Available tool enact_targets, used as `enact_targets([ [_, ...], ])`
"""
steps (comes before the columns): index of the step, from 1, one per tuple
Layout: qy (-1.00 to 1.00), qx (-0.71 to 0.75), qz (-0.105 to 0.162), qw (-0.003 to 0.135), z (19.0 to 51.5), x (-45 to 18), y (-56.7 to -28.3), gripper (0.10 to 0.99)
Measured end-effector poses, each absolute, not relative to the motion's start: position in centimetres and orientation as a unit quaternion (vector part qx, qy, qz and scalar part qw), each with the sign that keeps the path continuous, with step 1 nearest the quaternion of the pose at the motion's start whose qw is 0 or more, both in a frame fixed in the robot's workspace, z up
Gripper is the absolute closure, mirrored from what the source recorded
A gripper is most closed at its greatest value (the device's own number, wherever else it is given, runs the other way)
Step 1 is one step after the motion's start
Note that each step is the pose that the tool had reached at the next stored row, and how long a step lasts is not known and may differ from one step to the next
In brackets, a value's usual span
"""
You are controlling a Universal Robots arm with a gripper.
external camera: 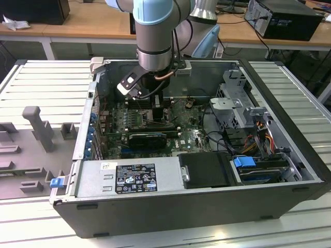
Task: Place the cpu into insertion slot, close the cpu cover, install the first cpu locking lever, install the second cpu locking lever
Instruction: 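Place the cpu into insertion slot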
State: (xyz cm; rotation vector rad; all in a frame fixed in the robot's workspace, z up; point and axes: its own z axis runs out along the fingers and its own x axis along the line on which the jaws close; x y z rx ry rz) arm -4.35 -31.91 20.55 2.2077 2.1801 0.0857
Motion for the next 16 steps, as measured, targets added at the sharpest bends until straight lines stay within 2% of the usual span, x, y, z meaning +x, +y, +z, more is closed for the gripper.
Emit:
enact_targets([
  [13, 0.702, 0.711, 0.022, 0.018, 19.87, -3.91, -31.82, 0.545],
  [15, 0.702, 0.711, 0.022, 0.018, 19.86, -3.91, -31.82, 0.533],
  [16, 0.702, 0.711, 0.022, 0.018, 19.87, -3.91, -31.82, 0.467],
])
